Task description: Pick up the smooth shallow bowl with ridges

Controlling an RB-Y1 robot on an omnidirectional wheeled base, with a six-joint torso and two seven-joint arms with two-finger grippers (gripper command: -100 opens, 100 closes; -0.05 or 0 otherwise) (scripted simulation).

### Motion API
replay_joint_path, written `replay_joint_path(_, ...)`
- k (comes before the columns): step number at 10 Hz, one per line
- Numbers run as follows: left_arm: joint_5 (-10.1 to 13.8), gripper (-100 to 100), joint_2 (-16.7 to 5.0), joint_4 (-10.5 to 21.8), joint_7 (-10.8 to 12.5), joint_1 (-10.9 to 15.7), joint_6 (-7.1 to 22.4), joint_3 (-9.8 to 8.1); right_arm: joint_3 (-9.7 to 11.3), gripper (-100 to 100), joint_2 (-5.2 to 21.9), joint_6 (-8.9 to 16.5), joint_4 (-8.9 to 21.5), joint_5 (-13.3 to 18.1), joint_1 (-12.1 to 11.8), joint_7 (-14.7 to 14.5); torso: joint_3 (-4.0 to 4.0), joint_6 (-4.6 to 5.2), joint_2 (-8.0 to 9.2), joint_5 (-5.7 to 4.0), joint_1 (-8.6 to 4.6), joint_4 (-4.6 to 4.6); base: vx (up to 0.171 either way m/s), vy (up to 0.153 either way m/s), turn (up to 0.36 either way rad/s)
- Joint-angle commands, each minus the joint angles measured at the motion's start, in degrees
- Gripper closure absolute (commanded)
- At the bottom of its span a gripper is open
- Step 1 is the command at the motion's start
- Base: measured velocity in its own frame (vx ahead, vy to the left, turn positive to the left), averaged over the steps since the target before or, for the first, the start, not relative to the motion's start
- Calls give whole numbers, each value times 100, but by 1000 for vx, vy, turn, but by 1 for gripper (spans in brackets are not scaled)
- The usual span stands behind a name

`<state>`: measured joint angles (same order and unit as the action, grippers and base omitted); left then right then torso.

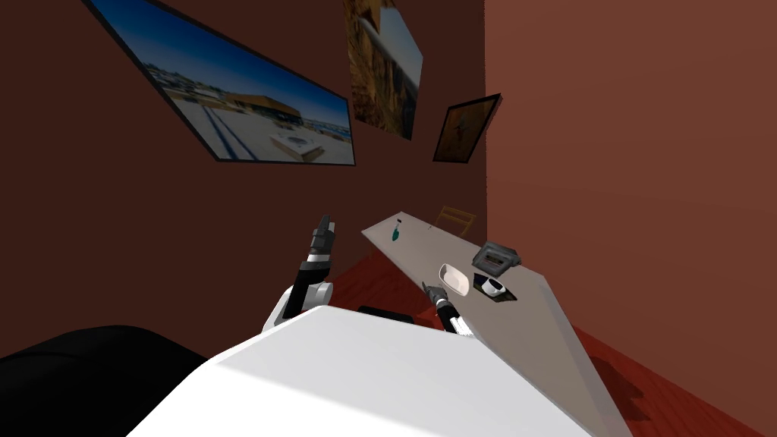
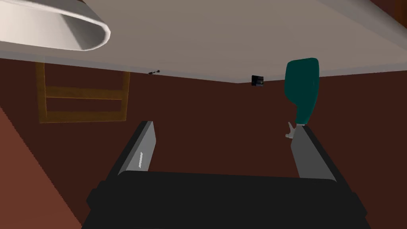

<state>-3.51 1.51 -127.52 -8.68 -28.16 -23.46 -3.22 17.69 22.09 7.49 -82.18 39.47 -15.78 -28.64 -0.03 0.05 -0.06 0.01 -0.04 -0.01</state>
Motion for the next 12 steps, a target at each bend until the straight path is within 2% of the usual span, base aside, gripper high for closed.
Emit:
replay_joint_path(1,0,0,0,0,0,0,0,0,52,-100,60,143,286,208,110,-214,0,0,0,0,0,0,25,-3,151)
replay_joint_path(2,0,0,0,0,0,0,0,0,52,-100,60,143,393,208,110,-214,0,-2,-2,0,-1,0,25,-9,46)
replay_joint_path(3,0,0,0,0,0,0,0,0,97,-100,133,258,592,375,193,-390,0,2,0,-1,-2,-1,31,-1,95)
replay_joint_path(6,0,0,0,0,0,0,0,0,138,-100,204,367,995,537,275,-564,-1,-1,-2,0,-2,0,28,-7,76)
replay_joint_path(9,0,0,0,0,0,0,0,0,246,-100,418,658,1689,988,506,-1054,-4,-1,-7,-1,-4,-1,43,-14,151)
replay_joint_path(10,0,0,0,0,0,0,0,0,246,-100,418,658,1822,988,506,-1055,-6,-1,-10,-1,-5,-2,37,-14,43)
replay_joint_path(12,0,0,0,0,0,0,0,0,308,-100,554,819,2222,1253,638,-1348,-3,0,-5,0,-3,-1,37,-15,109)
